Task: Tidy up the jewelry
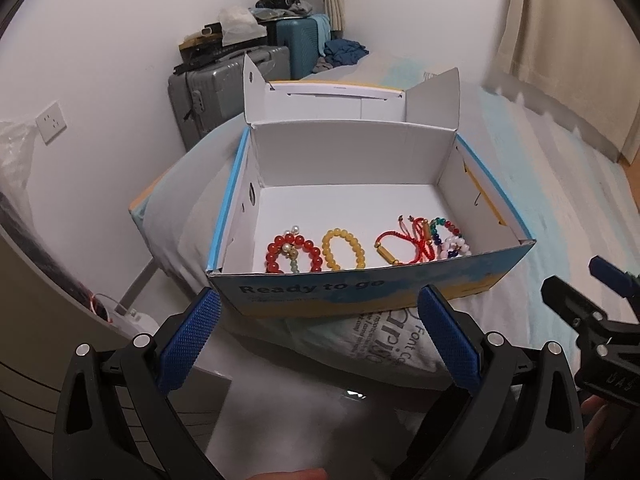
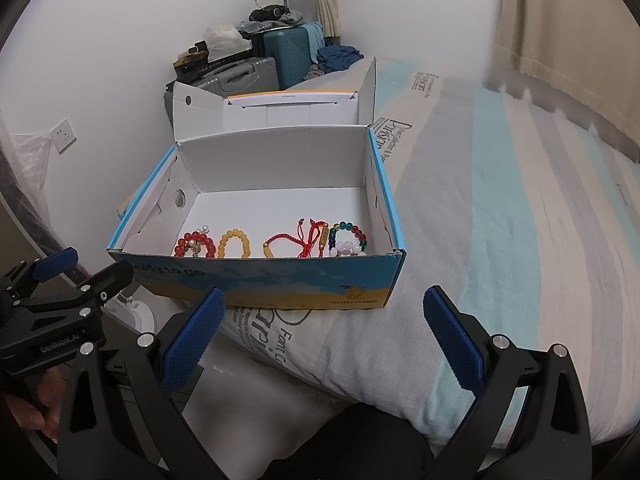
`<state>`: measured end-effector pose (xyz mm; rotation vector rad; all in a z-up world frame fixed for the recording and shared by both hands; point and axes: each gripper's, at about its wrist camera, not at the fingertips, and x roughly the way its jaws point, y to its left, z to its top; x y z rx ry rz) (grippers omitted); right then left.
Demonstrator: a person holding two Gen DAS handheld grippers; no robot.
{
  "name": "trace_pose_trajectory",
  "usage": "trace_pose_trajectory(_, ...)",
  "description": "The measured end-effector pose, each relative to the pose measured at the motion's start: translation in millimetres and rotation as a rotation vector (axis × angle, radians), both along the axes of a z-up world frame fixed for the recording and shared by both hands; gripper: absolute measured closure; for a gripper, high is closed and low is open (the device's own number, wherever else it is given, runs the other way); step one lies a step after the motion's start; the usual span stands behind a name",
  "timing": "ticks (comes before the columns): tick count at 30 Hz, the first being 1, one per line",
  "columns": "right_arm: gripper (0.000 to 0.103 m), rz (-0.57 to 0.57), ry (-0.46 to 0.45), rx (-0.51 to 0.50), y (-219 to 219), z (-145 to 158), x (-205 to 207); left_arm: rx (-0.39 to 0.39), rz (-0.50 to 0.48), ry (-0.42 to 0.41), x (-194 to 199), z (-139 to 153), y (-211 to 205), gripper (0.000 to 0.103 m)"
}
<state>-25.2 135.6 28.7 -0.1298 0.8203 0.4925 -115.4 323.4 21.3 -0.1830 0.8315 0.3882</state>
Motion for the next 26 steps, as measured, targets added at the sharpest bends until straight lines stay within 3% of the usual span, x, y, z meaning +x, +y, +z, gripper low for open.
trace_pose_trajectory(14,0.007,0.006,-0.003,0.000,-1.9,0.5,0.0,-0.024,0.009,-0.025,0.0,0.6,-0.7,0.006)
trace_pose_trajectory(26,0.007,0.000,-0.004,0.004,-3.3,1.7,0.5,0.016,0.012,-0.001,2.3,1.6,-2.9,0.006)
